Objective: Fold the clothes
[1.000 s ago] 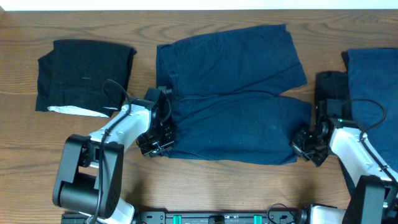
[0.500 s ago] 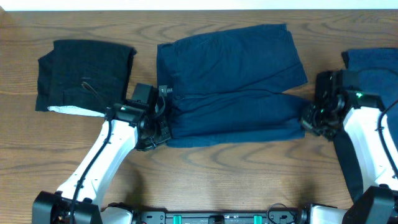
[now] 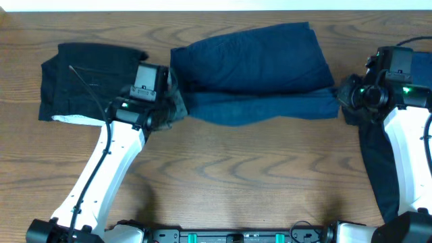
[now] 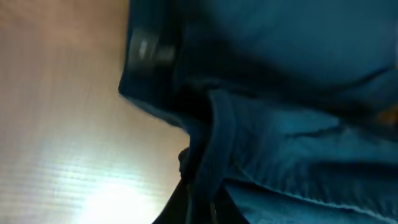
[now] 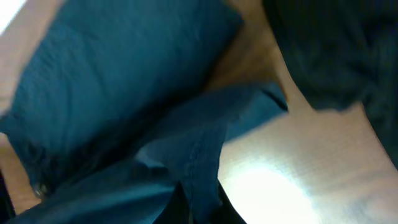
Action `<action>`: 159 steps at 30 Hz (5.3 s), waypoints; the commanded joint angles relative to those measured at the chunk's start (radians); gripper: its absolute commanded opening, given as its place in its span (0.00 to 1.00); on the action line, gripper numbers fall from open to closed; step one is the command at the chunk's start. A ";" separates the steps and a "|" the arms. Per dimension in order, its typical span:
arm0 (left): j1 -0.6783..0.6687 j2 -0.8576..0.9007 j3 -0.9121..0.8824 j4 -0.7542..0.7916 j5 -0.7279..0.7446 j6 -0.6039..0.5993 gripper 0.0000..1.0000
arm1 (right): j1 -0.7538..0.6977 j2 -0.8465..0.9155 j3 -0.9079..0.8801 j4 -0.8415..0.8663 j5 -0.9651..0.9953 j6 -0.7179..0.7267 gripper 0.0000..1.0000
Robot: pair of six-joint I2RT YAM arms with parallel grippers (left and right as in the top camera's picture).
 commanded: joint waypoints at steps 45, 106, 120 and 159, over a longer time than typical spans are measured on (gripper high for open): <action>0.104 0.651 0.148 0.752 -0.118 0.083 0.49 | 0.140 0.791 0.276 0.867 0.077 -0.179 0.22; 0.069 0.602 0.122 -0.201 -0.077 0.172 0.06 | 0.087 0.606 0.229 -0.250 0.050 -0.218 0.01; 0.022 0.379 0.126 -0.269 -0.077 0.205 0.06 | 0.120 0.515 0.262 -0.307 0.004 -0.281 0.01; 0.050 0.572 0.125 0.373 -0.309 0.343 0.06 | 0.273 0.820 0.287 0.523 0.102 -0.414 0.07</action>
